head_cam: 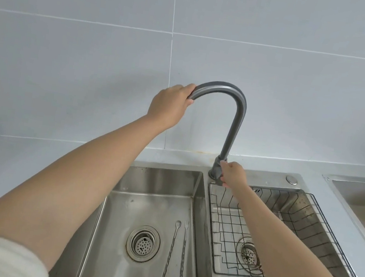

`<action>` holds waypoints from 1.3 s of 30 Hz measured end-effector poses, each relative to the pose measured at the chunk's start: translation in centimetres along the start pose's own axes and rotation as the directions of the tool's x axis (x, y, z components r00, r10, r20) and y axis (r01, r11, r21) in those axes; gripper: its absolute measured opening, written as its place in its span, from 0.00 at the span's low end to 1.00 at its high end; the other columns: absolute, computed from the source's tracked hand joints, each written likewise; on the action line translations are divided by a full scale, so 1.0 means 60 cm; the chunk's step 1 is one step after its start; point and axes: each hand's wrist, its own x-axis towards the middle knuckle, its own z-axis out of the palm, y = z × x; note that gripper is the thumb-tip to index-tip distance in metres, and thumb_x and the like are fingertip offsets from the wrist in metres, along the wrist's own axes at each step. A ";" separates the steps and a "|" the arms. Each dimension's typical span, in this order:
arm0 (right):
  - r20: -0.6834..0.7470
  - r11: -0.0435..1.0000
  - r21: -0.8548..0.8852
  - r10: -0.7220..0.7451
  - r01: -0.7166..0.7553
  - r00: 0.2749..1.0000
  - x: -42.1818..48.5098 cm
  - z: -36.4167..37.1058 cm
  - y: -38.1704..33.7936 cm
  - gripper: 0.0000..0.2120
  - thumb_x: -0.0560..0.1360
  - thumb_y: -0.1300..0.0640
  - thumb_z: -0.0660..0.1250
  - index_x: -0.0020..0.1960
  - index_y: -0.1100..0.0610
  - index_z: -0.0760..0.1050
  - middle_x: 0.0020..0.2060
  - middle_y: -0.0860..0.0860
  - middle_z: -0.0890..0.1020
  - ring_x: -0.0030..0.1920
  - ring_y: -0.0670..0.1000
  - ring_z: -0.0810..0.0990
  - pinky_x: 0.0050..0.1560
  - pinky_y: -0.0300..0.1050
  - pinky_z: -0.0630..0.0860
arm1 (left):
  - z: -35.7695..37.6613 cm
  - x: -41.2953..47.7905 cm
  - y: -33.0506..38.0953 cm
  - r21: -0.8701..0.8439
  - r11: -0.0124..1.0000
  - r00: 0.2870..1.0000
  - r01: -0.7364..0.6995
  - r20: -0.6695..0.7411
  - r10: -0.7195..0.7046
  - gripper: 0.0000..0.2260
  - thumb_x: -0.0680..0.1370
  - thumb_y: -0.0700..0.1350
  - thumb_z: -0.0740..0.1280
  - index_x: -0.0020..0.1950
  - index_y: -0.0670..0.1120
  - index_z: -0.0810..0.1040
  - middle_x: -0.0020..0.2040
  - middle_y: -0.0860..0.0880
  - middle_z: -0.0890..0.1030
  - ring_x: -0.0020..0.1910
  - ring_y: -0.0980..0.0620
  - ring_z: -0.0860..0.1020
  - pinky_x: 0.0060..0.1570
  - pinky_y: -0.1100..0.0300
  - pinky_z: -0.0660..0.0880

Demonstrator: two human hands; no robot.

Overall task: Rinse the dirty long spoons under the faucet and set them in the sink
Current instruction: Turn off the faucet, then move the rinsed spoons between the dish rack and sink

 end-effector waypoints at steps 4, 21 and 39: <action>0.047 0.980 -0.131 -0.142 0.147 0.989 -0.040 0.002 0.000 0.19 0.79 0.56 0.55 0.30 0.57 0.61 0.28 0.52 0.70 0.26 0.48 0.64 0.26 0.39 0.59 | 0.007 -0.012 0.002 -0.025 1.000 0.999 0.013 -0.029 -0.013 0.11 0.80 0.41 0.56 0.62 0.41 0.68 0.49 0.38 0.77 0.47 0.39 0.75 0.38 0.55 0.64; 0.291 0.959 -0.278 0.027 0.058 0.956 -0.082 0.147 0.108 0.16 0.77 0.61 0.59 0.62 0.67 0.71 0.56 0.62 0.78 0.44 0.53 0.73 0.44 0.44 0.70 | 0.264 -0.348 -0.010 -0.271 0.725 0.751 0.633 0.441 -0.491 0.11 0.77 0.41 0.62 0.57 0.40 0.75 0.58 0.41 0.76 0.55 0.41 0.76 0.54 0.52 0.73; 0.209 0.799 -0.579 0.338 -0.162 0.918 -0.011 0.282 0.293 0.14 0.76 0.67 0.56 0.59 0.68 0.73 0.60 0.63 0.77 0.60 0.62 0.76 0.56 0.50 0.75 | 0.509 -0.492 0.028 0.184 0.706 0.248 0.684 0.852 -0.462 0.11 0.77 0.40 0.62 0.59 0.42 0.73 0.59 0.41 0.79 0.58 0.40 0.77 0.54 0.50 0.74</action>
